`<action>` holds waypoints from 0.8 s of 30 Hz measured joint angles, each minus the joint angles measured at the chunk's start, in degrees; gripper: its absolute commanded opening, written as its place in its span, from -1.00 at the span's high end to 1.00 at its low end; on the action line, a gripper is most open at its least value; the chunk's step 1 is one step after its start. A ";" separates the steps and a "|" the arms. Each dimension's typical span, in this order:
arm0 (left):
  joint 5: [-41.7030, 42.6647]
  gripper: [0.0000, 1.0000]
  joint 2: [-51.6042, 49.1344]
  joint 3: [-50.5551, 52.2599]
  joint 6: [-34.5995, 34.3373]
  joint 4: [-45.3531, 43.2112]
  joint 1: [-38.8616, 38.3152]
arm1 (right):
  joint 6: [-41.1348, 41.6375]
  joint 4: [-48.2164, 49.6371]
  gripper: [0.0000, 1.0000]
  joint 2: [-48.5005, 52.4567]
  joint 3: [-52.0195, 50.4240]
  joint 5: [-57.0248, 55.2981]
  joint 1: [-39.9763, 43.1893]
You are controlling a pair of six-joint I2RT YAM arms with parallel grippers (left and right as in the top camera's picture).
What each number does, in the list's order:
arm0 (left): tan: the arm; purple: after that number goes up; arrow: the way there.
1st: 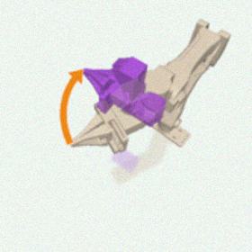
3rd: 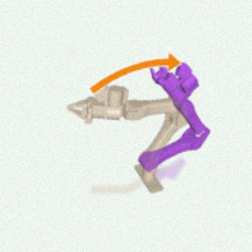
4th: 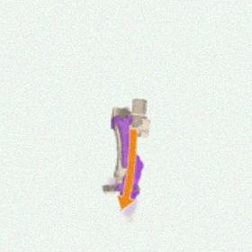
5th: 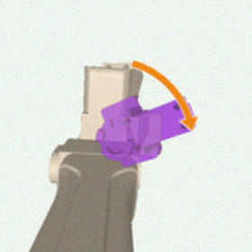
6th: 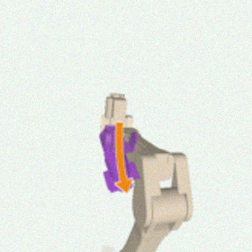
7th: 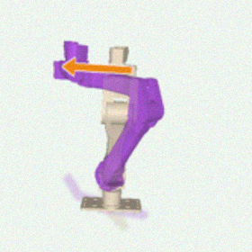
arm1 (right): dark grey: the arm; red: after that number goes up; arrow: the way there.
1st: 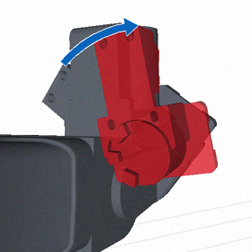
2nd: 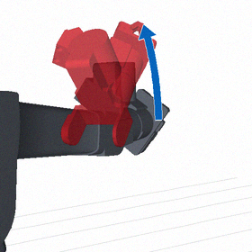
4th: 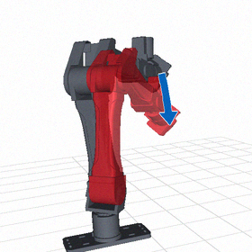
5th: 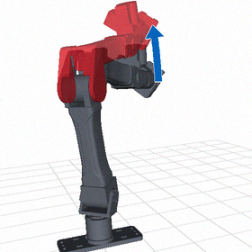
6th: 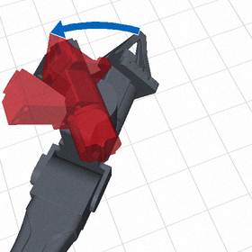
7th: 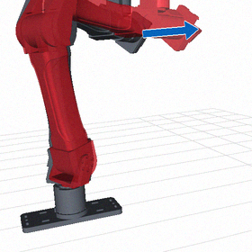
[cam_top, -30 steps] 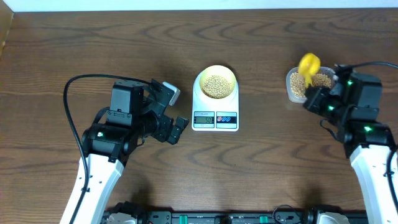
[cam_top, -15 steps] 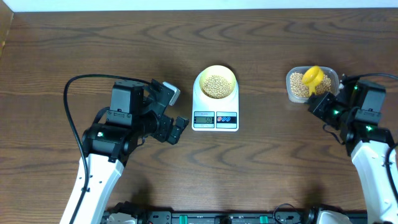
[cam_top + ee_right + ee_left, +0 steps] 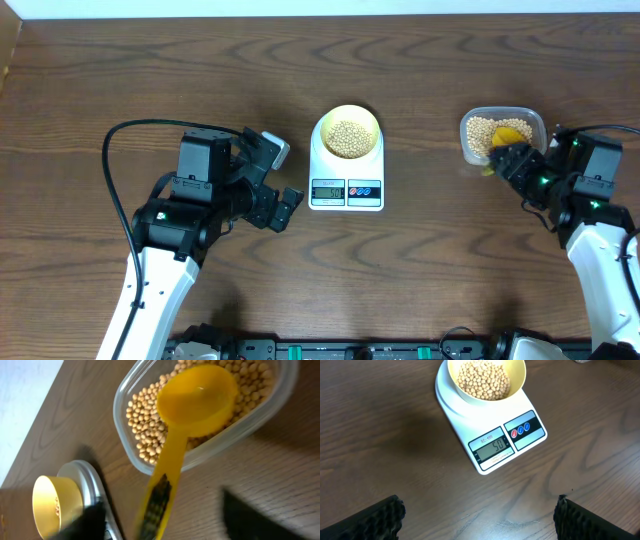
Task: Scoop item into bowl and weigh 50g on scale
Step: 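Release the scoop in the tub and pull the right gripper back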
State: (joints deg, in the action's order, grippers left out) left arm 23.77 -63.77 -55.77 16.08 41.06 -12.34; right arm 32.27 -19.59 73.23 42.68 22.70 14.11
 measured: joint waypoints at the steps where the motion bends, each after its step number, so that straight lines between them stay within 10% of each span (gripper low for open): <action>1: 0.00 -0.96 0.00 0.00 0.00 0.00 0.02 | -0.02 0.00 -0.98 0.00 0.00 0.00 0.31; 11: 0.02 -0.96 0.00 0.00 0.00 0.00 0.02 | -1.49 -6.32 -0.99 -3.43 -0.02 -2.80 2.97; 24: -0.13 -0.96 0.00 0.02 0.00 -0.02 0.02 | -9.94 -23.98 -0.99 -35.45 -0.04 -4.72 3.04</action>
State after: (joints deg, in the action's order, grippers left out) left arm 23.64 -63.77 -55.75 16.08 41.04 -12.32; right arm 22.33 -43.57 37.78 42.63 17.98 17.15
